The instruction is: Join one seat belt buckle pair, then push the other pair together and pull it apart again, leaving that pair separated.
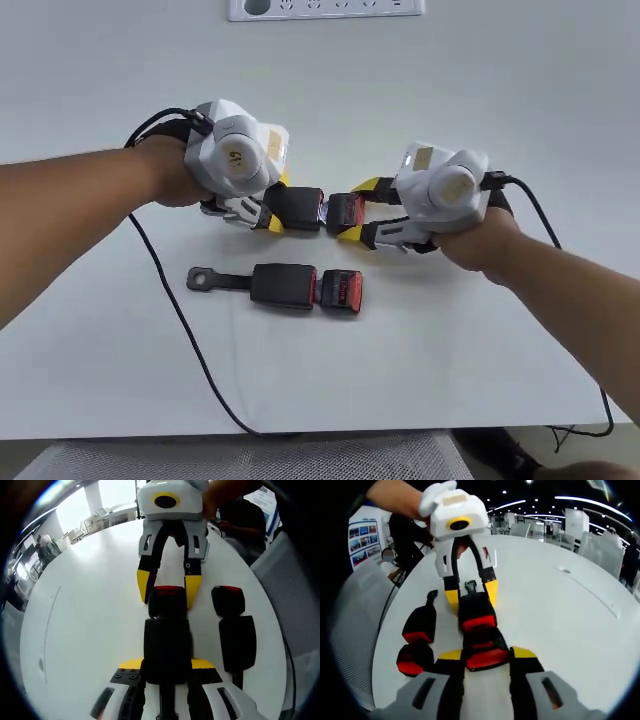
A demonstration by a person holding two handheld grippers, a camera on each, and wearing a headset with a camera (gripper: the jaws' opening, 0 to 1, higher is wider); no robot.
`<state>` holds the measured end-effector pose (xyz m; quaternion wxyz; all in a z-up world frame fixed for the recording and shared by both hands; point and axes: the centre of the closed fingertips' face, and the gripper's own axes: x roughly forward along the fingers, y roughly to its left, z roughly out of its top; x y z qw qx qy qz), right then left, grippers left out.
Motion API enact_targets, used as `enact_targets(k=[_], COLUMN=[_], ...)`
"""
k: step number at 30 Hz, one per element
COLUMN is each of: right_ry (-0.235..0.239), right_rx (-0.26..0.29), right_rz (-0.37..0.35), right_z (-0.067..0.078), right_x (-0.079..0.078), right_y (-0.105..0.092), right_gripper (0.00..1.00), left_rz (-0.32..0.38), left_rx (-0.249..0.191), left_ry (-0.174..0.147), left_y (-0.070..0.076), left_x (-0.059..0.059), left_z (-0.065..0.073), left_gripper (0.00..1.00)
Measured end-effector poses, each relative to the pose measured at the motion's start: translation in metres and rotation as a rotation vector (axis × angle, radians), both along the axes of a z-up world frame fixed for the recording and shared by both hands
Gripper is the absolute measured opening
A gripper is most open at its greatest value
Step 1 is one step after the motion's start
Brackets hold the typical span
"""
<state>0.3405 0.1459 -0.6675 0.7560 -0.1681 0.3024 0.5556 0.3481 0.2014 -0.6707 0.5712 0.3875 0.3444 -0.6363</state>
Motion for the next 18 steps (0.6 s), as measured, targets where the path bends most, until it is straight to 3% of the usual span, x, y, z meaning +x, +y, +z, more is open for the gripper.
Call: enact_targets(k=[18], right_ry=[-0.018], right_rx=[-0.006], right_rz=[-0.005], right_z=[0.0000], right_x=[0.0027], right_y=[0.0003], right_gripper=[0.34], left_rz=[0.008], left_rx=[-0.021], left_ry=[0.004], left_y=[0.0007], left_x=[0.0006], left_z=[0.0013], left_gripper=[0.33])
